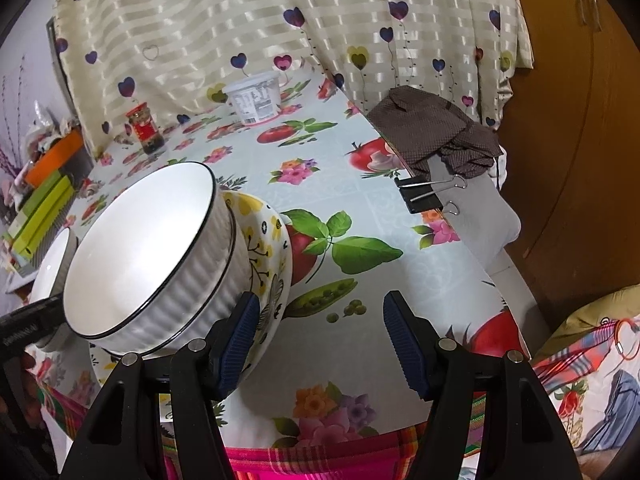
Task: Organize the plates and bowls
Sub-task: 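Reach both grippers to the yellow floral plate rim and close them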
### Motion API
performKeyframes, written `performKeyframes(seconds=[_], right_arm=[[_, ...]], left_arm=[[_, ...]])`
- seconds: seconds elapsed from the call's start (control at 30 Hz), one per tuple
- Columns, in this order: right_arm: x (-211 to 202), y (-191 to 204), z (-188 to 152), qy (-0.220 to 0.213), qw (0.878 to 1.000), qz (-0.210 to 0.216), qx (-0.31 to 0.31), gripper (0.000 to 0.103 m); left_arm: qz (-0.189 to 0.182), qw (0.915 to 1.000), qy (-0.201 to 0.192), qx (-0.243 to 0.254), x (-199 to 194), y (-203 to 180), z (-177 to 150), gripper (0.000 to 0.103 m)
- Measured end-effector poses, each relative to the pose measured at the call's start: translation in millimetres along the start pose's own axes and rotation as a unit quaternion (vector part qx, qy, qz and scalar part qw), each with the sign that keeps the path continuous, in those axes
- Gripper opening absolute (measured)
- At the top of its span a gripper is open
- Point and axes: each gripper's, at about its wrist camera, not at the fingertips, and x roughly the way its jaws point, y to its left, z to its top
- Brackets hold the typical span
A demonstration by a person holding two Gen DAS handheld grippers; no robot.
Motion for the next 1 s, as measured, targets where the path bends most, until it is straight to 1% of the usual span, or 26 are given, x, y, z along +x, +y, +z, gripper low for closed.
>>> performKeyframes(seconds=[0.03,0.17,0.27,0.33,0.4,0.47,0.57,0.67,0.7,0.8,1.0], right_arm=[[1.4,-0.8,-0.6,0.002,1.0,-0.001,0.003,0.065],[5.2,-2.1,0.7,0.003,1.0,0.004,0.007,0.064],[7.5,-1.5,0.5,0.003,1.0,0.009,0.003,0.062],[8.5,-0.6,1.5,0.003,1.0,0.016,0.0,0.057],[9.3,2.1,2.7,0.0,1.0,0.02,-0.005,0.049],[10.4,4.4,5.0,-0.002,1.0,0.023,-0.007,0.043],[11.4,5.3,6.9,-0.001,0.999,0.035,-0.003,0.033],[11.0,7.5,7.7,-0.001,0.999,0.043,-0.007,0.025],[10.9,7.8,7.7,-0.001,0.999,0.046,-0.008,0.022],[10.4,10.1,7.5,0.001,0.999,0.051,-0.012,0.018],[11.2,8.9,7.8,0.003,0.998,0.058,-0.002,0.018]], left_arm=[[-0.001,1.0,-0.002,0.001,-0.8,0.4,1.4,0.036],[0.008,0.9999,0.01,0.009,4.8,-2.2,3.0,0.036],[0.0,0.9999,0.013,-0.003,5.4,1.3,4.3,0.036],[-0.008,0.9999,0.002,-0.007,-1.1,2.8,7.1,0.036],[-0.013,0.9999,-0.003,-0.002,-6.4,1.9,10.2,0.036],[-0.026,0.9996,0.004,0.003,-5.9,-0.4,11.6,0.036],[-0.032,0.9993,0.012,0.015,-2.7,-6.5,11.0,0.036],[-0.038,0.9981,0.042,0.021,9.4,-11.7,9.7,0.036],[-0.038,0.9981,0.045,0.019,11.5,-11.9,9.2,0.036],[-0.04,0.9977,0.05,0.023,17.3,-14.2,9.0,0.036],[-0.052,0.9961,0.07,0.01,34.4,-12.4,10.5,0.036]])
